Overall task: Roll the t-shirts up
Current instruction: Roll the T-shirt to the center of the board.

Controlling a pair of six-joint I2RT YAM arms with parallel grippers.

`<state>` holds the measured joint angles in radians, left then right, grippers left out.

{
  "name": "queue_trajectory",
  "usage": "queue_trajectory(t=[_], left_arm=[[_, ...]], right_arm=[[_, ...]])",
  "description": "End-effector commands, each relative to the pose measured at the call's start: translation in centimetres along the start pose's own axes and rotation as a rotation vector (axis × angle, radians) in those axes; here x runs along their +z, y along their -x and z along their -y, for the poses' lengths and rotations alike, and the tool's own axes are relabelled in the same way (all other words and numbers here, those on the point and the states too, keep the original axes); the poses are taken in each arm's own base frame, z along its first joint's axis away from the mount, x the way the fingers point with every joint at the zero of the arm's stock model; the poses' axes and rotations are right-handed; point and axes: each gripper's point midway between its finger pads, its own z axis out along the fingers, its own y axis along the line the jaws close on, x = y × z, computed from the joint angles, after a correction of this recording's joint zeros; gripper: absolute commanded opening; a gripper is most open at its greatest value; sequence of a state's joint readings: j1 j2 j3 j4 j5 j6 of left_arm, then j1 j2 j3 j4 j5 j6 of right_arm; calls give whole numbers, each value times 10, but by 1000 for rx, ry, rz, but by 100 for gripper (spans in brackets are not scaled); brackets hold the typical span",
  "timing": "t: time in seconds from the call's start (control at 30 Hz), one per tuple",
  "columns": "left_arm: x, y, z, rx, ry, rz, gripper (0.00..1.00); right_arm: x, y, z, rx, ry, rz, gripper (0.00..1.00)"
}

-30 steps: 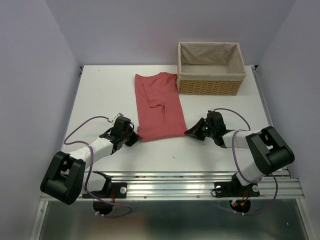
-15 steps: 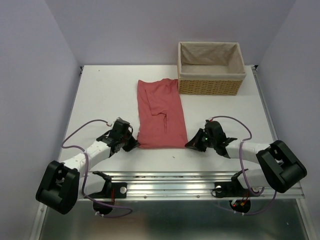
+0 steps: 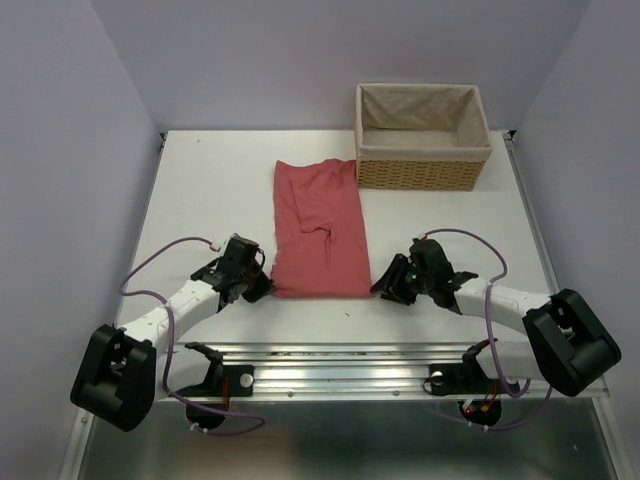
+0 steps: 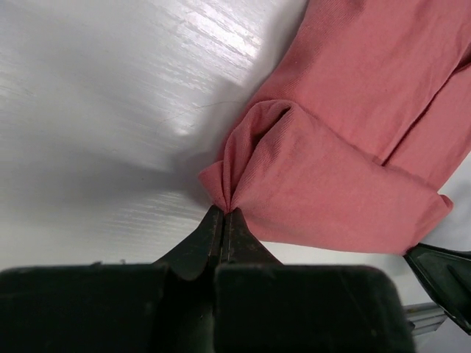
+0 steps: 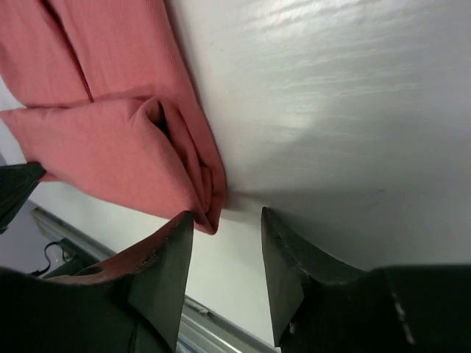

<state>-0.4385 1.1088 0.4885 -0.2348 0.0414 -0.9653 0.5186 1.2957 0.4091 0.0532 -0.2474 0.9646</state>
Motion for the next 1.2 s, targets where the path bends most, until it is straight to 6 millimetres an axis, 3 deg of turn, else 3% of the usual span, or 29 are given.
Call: queue_trajectory(t=[0.0, 0.1, 0.33, 0.57, 0.8, 0.83, 0.97, 1.17], left_arm=[[-7, 10, 8, 17, -12, 32, 0], [-8, 9, 11, 21, -25, 29, 0], [-14, 15, 15, 22, -33, 49, 0], [-15, 18, 18, 31, -35, 58, 0], [-17, 25, 18, 31, -14, 87, 0], [-19, 27, 18, 28, -15, 93, 0], [-22, 30, 19, 22, -13, 108, 0], [-21, 29, 18, 16, -12, 105, 0]], right_arm=[[-10, 14, 6, -78, -89, 57, 48], [-20, 29, -5, -130, -93, 106, 50], [-29, 41, -15, -203, -113, 137, 51], [-25, 46, -27, -246, -119, 141, 55], [-22, 54, -52, -311, -101, 166, 59], [-23, 63, -55, -313, -113, 199, 59], [-19, 62, -67, -344, -107, 208, 59], [-16, 53, -65, -347, -106, 184, 59]])
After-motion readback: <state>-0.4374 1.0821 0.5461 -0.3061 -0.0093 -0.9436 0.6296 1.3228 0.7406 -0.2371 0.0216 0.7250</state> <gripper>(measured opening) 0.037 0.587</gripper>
